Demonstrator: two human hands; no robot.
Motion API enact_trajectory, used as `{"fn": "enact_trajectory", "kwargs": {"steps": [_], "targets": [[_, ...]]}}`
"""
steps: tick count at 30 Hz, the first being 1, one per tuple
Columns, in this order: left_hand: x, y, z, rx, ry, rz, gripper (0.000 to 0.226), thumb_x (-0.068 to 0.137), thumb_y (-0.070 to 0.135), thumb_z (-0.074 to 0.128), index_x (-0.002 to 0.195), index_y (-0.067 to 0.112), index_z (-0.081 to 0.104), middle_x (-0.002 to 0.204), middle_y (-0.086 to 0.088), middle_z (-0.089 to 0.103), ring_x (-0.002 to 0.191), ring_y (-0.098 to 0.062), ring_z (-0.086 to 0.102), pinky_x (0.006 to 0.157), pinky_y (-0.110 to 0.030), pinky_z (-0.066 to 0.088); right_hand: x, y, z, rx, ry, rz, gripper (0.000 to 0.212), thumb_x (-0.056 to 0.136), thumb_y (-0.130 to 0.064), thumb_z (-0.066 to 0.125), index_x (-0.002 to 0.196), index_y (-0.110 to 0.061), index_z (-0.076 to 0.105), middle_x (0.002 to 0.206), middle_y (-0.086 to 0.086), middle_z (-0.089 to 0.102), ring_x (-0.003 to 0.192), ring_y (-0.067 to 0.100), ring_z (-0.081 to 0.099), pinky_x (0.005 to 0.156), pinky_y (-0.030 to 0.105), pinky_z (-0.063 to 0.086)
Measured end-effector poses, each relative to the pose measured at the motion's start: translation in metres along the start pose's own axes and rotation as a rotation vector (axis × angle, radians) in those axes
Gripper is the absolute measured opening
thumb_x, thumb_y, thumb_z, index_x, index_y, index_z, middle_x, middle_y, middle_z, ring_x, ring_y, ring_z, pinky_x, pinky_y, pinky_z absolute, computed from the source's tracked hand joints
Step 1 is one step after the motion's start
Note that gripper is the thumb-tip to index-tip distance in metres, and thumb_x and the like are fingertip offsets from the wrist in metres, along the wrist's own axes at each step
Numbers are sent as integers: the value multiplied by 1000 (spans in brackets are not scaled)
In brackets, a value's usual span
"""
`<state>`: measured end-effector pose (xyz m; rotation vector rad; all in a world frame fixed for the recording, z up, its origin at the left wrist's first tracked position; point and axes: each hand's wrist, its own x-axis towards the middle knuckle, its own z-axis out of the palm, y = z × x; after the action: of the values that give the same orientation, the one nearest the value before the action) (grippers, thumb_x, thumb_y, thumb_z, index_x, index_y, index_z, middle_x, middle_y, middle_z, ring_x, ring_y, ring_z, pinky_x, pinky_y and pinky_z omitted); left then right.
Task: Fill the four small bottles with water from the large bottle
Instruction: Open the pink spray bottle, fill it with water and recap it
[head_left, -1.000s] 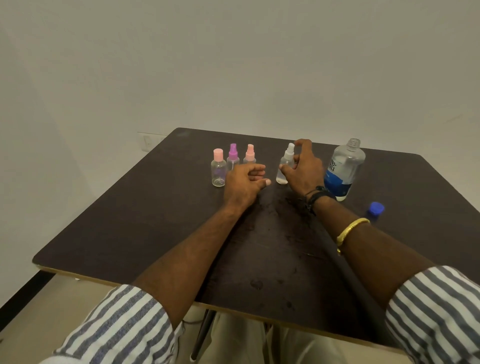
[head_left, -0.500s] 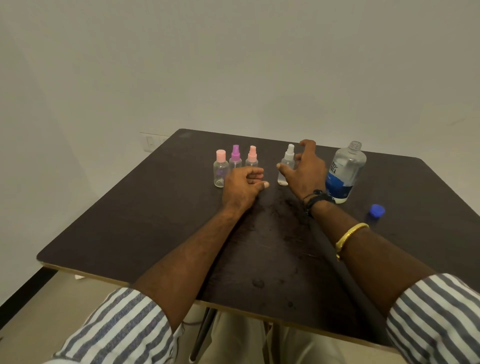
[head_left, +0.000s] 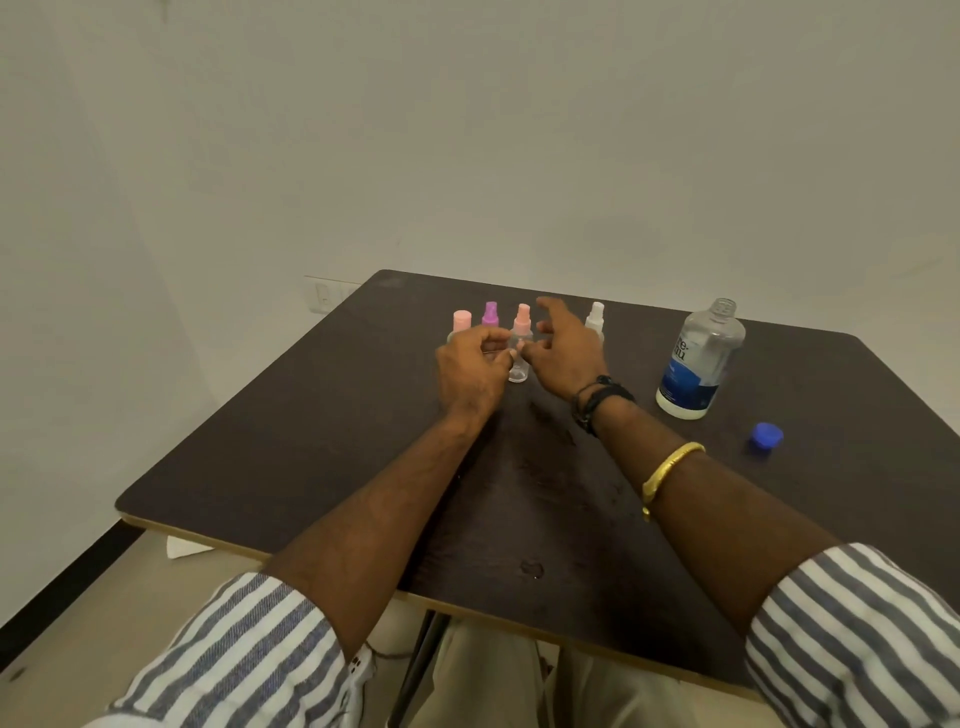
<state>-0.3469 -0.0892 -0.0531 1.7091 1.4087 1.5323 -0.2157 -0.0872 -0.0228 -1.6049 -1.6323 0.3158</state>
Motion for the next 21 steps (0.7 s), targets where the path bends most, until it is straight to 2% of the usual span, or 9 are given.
{"fn": "enact_trajectory", "kwargs": {"steps": [5,8,11,13,17,21], "targets": [[2,-4,1,6,-25,-6,37,83,11,82,119,6,73,110,-9,77,89,-2,70,73,2,47,4,3,10,-5,-21,44,52,91,-12,66,141,-16,52,130,10,65,116,27,63,98,38,53],[2,-7,4,11,-48,4,42,84,14,82,124,5,71,115,-11,76,97,-8,73,74,2,47,4,5,12,9,-6,41,41,93,-13,66,133,-16,57,125,7,67,112,25,64,88,30,49],[1,-10,6,7,-55,7,43,85,17,82,124,5,70,117,-10,75,99,-8,73,78,-3,51,1,6,15,16,-3,34,34,95,-13,64,128,-16,59,122,6,68,111,23,63,83,26,44],[-1,-11,5,6,-56,14,44,85,18,82,125,6,70,118,-9,75,103,-11,73,85,-9,54,0,6,15,29,-1,32,32,95,-11,62,127,-15,59,120,6,68,108,23,63,81,25,43],[-4,-8,4,8,-59,18,45,85,14,81,127,6,68,121,-11,74,107,-15,73,86,-8,52,-2,7,13,52,14,28,30,94,-7,62,124,-14,60,113,6,69,99,19,62,75,21,43],[-5,-6,6,-29,-44,-1,50,82,9,83,129,2,66,122,-15,72,109,-18,72,79,0,47,-8,7,4,83,35,18,31,93,-7,61,123,-14,60,113,5,69,99,17,62,74,20,43]]}}
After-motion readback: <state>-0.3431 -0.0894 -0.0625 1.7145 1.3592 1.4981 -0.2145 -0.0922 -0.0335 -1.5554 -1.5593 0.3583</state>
